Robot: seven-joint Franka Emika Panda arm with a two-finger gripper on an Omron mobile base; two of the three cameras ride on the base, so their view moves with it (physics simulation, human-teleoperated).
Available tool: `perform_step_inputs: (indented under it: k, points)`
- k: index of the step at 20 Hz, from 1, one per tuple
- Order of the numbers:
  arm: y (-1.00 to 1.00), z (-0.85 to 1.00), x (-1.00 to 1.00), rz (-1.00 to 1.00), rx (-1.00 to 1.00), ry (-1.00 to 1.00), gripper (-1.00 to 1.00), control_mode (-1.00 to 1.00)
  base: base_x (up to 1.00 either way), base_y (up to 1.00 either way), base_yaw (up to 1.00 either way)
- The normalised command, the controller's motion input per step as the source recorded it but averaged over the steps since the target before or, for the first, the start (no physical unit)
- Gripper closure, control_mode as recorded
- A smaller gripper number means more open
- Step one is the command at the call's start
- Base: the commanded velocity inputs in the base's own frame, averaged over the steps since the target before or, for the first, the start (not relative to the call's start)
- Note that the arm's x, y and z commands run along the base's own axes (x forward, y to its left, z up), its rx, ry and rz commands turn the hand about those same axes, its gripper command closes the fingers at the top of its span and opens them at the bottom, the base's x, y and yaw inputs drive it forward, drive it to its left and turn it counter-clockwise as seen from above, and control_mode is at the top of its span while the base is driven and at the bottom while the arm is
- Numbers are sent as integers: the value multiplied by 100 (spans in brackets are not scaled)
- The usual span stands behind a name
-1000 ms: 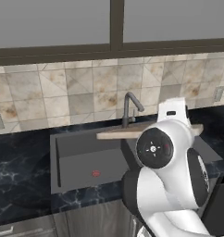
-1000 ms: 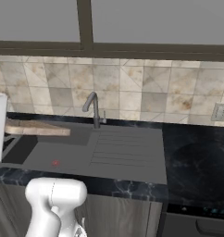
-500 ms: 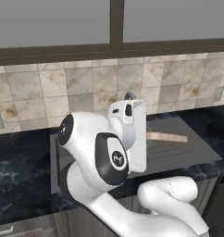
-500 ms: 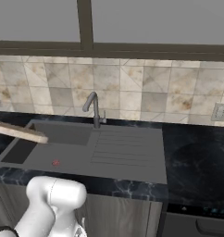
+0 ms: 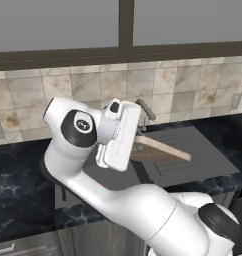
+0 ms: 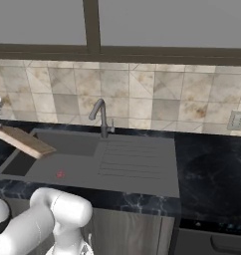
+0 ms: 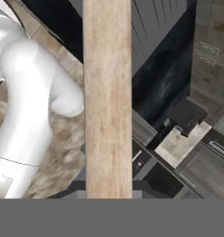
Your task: Move the cutting board and knife to the sink. Then move spray from the cabinet to the counter.
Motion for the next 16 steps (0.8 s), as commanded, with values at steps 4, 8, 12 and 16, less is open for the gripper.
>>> perform_step_inputs:
  k: [4, 8, 12, 16]
  points:
    - [-1, -58, 61, 0, -2, 0, 100, -100, 0, 0, 0]
    - [0, -45, 37, 2, -2, -11, 100, -100, 0, 0, 0]
    - [0, -19, 11, 12, -3, -21, 100, -100, 0, 0, 0]
    - [-1, -21, 17, 17, -1, -20, 100, -100, 0, 0, 0]
